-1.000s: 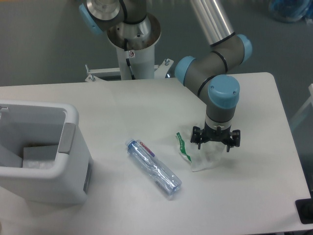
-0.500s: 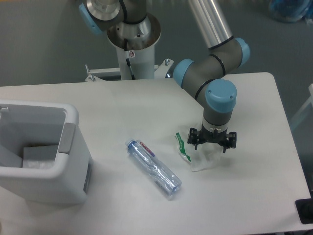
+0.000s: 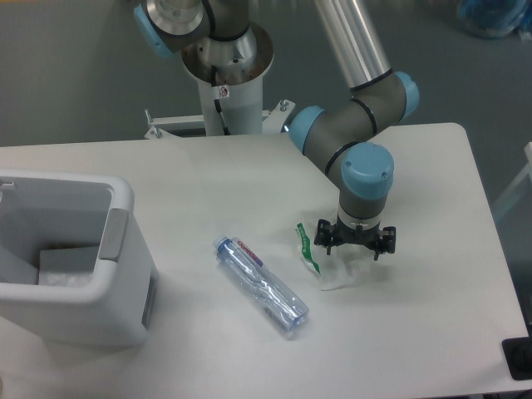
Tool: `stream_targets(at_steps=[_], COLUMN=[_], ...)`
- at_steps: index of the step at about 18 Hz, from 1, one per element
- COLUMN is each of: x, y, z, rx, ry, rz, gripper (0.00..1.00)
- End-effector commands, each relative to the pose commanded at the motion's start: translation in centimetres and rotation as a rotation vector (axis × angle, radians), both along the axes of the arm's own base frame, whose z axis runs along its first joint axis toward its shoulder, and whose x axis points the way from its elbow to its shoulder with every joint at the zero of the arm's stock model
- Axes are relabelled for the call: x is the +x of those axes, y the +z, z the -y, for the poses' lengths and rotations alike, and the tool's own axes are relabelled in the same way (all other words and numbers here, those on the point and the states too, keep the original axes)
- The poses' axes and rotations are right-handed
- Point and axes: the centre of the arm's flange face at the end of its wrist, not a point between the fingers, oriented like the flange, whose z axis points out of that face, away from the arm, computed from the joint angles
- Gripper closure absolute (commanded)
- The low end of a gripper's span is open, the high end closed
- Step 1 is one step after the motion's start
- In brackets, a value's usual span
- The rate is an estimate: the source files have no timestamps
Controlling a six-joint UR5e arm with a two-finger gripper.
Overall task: Place the trash in the trash can
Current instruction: 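Lower the gripper onto the plastic bag and align the fingers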
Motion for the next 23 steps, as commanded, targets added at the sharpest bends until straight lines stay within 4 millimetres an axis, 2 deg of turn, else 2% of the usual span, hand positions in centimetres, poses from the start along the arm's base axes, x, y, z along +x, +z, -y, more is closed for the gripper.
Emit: stream_targets(at_steps=[20, 23], x=[0.22, 0.15], y=[-0.73, -0.63], z=[-0.05, 0.08], rx=[0.000, -0.013], ry=[-0.003, 0.000], rz=[-0.006, -0.014], gripper=[0.00, 0.17])
